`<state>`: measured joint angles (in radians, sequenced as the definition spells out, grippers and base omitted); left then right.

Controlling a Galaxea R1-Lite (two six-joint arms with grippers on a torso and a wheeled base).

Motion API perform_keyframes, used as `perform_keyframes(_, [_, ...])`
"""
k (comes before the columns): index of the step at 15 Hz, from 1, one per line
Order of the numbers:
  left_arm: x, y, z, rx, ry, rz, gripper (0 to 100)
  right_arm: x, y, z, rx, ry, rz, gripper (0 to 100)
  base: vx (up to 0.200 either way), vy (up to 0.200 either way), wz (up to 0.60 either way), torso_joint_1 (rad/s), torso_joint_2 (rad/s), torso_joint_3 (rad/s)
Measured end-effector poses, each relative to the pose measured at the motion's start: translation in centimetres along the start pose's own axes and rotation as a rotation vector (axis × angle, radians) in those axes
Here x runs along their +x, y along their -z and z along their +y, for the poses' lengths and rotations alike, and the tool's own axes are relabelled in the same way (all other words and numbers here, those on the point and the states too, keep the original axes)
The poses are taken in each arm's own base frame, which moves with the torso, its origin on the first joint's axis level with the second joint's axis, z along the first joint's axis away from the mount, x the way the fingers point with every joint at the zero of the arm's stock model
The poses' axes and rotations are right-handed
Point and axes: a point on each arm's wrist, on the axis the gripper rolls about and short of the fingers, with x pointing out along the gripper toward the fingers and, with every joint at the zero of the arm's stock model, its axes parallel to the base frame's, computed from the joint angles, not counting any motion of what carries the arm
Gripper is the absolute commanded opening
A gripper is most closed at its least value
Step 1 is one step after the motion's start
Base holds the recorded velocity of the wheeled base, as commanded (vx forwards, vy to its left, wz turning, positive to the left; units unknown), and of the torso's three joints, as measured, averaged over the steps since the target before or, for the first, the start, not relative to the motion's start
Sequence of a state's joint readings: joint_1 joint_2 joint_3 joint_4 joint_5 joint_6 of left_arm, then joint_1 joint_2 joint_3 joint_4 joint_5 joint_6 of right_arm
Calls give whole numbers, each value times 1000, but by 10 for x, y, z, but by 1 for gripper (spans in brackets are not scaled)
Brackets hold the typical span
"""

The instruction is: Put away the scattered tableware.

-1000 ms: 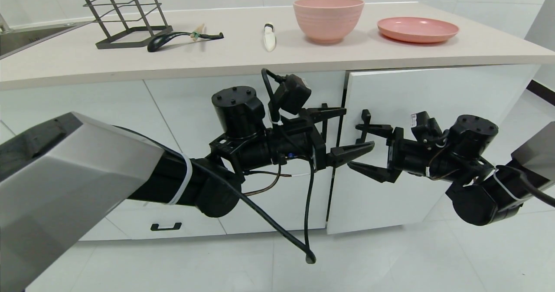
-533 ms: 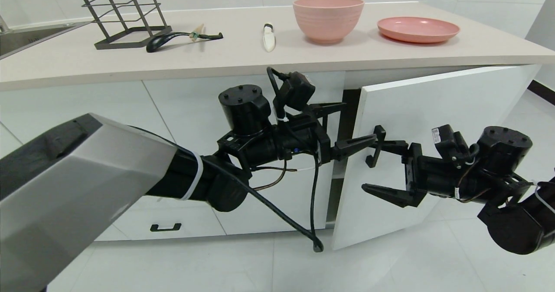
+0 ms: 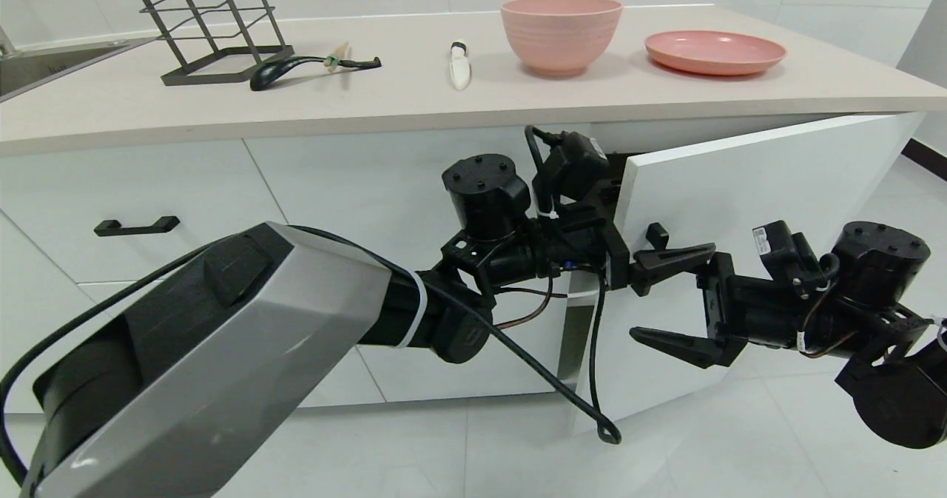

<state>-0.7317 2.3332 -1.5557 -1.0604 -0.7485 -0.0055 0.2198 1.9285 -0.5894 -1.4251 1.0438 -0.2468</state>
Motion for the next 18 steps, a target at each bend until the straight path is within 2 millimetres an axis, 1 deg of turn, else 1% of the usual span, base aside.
perform_keyframes(3, [5, 2, -4, -33, 7, -7, 100, -16, 10, -11, 11, 59, 28, 100, 0, 0, 0, 0, 0, 0])
perform_keyframes(6, [6, 2, -5, -38, 10, -10, 100, -28, 17, -18, 22, 102, 49, 100, 0, 0, 0, 0, 0, 0])
perform_keyframes(8, [8, 3, -7, -41, 9, -9, 100, -32, 15, -18, 19, 124, 56, 100, 0, 0, 0, 0, 0, 0])
perform_keyframes(10, [8, 4, -8, -47, -4, -4, 100, -37, 9, -15, 8, 171, 64, 100, 0, 0, 0, 0, 0, 0])
perform_keyframes(11, [9, 5, -8, -54, -22, 2, 100, -44, 5, -11, 7, 200, 73, 100, 0, 0, 0, 0, 0, 0])
perform_keyframes(13, [10, 8, -9, -73, -59, 22, 100, -56, -2, 3, 16, 224, 90, 100, 0, 0, 0, 0, 0, 0])
perform_keyframes(16, [6, 11, -8, -92, -157, 52, 100, -71, -23, 28, -5, 239, 86, 100, 0, 0, 0, 0, 0, 0])
perform_keyframes(18, [6, 11, -15, -104, -154, 65, 100, -82, -39, 53, -19, 242, 79, 100, 0, 0, 0, 0, 0, 0])
